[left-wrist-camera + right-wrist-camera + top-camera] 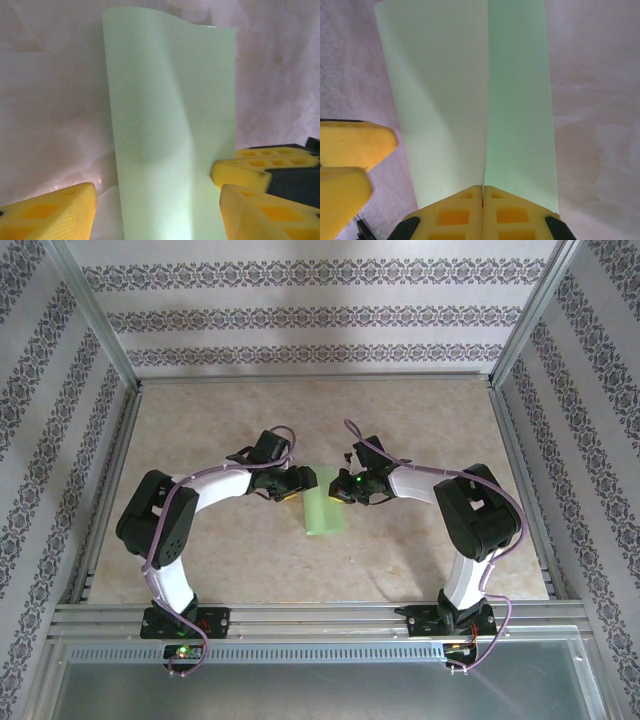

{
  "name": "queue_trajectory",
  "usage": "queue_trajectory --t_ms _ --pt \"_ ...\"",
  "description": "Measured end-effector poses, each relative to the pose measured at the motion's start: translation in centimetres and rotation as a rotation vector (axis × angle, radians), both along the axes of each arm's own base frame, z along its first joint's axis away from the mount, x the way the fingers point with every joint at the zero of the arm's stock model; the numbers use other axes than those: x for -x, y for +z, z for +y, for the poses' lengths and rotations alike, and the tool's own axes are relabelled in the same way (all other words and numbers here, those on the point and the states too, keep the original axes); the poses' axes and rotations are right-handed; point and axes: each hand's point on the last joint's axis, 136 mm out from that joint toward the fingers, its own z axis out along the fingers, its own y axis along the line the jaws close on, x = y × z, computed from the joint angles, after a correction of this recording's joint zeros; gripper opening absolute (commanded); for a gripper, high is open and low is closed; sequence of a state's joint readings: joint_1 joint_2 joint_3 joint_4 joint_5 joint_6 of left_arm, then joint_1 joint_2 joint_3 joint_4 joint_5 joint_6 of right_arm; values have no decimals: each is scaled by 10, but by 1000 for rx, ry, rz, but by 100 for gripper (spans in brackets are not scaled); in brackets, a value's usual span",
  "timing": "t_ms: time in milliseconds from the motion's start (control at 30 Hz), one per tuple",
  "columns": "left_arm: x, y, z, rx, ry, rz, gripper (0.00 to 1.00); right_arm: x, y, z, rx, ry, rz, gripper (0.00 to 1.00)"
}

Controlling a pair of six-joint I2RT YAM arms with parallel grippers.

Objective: Fold a paper plane with a square sheet of paper (fold left side to right side)
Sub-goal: First fold in half a square sheet of paper at the center of the table.

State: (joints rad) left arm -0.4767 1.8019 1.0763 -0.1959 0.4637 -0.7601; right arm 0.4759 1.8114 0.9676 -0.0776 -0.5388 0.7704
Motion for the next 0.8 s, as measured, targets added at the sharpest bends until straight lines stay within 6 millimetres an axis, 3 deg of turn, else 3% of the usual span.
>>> queue_trajectory --t_ms 233,567,800 --pt "-4 -8 -8 -45 -1 34 55 -1 -2 1 5 8 -3 1" --pt "0 -26 -11 -132 -9 87 52 -1 -8 0 16 10 15 4" --pt "-1 -29 -10 -165 -9 99 49 -2 -9 -1 25 8 11 17"
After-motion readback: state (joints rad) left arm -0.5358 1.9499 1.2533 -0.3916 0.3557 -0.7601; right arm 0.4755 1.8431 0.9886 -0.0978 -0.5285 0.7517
